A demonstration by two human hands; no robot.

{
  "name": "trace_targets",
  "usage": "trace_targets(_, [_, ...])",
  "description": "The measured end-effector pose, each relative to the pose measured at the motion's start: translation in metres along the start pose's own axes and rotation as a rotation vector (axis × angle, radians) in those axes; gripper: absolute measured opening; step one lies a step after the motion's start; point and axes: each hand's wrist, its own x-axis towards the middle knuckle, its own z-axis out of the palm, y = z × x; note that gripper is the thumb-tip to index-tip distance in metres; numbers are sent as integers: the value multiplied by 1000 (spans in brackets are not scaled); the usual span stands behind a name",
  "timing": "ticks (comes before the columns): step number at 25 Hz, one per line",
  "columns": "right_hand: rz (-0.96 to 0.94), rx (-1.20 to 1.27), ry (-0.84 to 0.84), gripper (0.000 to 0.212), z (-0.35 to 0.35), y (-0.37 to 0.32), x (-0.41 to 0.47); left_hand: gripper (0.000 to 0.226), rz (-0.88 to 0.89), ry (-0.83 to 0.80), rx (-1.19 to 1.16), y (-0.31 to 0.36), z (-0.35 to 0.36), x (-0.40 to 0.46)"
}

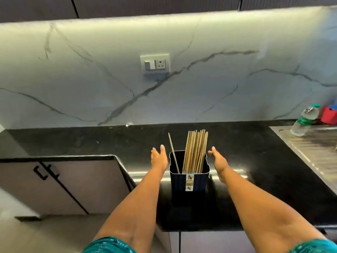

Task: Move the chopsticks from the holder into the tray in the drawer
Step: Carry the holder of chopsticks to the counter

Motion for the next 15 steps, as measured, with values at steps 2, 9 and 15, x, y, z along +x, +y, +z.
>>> trace_targets(2, [89, 197, -25, 58, 5, 16, 11, 68, -93, -90, -177, -13, 11, 3])
trace_targets(9, [215, 397, -118, 53, 23, 39, 16, 55, -274, -298, -542, -55, 29, -2])
trace_targets(15, [184, 349, -184, 51, 28, 38, 17, 55, -268, -251, -581, -55, 33, -21])
